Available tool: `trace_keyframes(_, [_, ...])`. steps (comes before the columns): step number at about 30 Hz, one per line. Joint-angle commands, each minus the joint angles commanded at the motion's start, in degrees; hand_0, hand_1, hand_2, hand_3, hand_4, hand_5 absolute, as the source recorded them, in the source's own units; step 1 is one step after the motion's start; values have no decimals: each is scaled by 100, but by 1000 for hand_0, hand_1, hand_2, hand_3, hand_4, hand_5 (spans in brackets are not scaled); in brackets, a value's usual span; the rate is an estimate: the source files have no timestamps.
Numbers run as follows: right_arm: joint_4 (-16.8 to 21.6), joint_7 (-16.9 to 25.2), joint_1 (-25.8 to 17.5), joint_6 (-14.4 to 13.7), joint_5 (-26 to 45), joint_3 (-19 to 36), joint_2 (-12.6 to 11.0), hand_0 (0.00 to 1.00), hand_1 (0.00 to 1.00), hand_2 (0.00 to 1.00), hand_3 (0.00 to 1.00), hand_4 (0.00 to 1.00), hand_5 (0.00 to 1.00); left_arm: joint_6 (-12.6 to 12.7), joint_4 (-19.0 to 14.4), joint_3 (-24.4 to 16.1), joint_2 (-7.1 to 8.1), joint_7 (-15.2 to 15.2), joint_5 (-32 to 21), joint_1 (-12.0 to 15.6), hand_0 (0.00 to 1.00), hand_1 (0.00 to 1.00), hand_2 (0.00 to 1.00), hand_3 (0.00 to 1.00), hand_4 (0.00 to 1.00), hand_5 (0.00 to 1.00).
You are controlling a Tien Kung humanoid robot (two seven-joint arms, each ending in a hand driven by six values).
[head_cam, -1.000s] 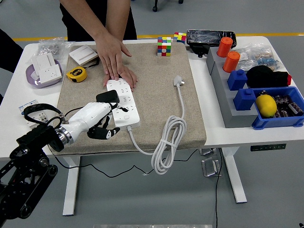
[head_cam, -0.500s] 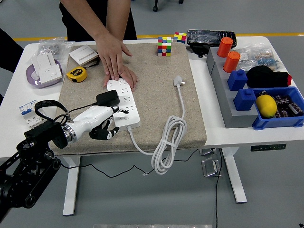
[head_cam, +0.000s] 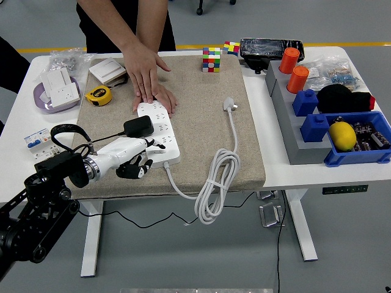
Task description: Pick up the plug,place it near the board,insert it into the board,press the button
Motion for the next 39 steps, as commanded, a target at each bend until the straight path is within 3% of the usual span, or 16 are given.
trace_keyframes(39, [-5, 7, 70, -9, 6, 45, 1, 857, 778, 771, 785, 998, 967, 32, 443, 76, -79, 14, 0, -183, 118, 2, 113, 849, 440, 2])
